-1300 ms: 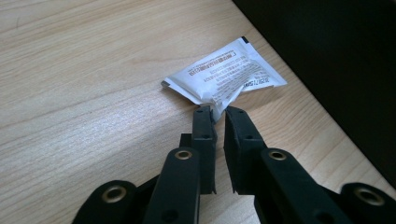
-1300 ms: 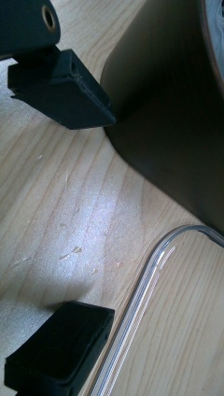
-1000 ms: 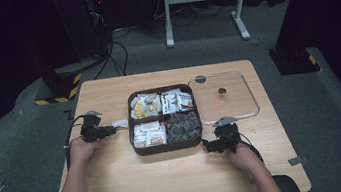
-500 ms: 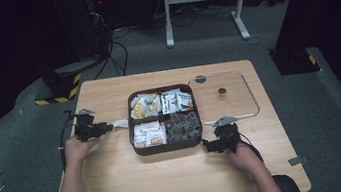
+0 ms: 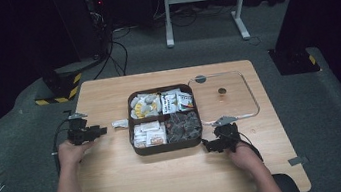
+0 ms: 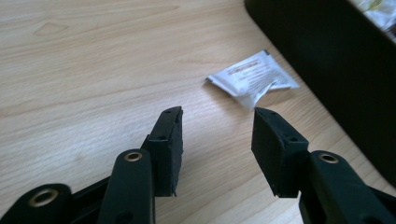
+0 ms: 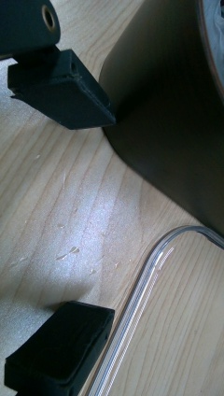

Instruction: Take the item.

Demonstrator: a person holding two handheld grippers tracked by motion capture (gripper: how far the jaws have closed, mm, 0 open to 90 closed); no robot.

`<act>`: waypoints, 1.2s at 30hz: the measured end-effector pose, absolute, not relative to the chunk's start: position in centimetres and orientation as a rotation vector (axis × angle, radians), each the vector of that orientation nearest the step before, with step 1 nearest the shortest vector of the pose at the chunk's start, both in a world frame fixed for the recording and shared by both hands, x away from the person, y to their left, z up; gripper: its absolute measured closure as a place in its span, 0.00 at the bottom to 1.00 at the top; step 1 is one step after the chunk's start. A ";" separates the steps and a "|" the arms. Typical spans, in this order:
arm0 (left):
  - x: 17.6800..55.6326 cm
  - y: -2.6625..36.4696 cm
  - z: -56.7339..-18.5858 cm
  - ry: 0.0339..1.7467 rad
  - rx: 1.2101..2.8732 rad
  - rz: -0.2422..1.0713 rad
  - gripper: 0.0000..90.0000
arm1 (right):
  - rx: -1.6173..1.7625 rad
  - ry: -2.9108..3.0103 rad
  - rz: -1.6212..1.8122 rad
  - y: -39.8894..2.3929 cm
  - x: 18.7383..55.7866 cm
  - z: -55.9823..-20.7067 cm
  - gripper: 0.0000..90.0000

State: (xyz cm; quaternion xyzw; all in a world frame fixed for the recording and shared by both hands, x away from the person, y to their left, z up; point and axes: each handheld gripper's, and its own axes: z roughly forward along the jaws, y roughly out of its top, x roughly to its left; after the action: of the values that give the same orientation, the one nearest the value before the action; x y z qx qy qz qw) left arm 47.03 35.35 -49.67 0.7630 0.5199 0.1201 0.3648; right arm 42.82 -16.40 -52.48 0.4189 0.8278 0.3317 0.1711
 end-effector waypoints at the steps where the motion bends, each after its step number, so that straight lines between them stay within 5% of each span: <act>1: 47.0 35.4 -49.7 1.340 1.970 0.313 0.59 | 1.189 2.351 0.942 -16.4 42.8 -52.5 0.09; 23: 46.5 37.4 -51.3 1.403 2.007 0.432 0.59 | 1.183 2.356 0.946 -16.4 42.9 -52.5 0.09; 36: 46.3 36.9 -52.5 1.434 1.946 0.620 0.38 | 1.181 2.355 0.946 -16.4 42.9 -52.5 0.09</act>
State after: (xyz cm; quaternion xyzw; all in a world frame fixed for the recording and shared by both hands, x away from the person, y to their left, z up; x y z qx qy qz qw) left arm 46.28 36.91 -52.46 0.7395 0.5449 0.2356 0.3174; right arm 42.90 -16.45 -52.48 0.4158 0.8291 0.3329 0.1702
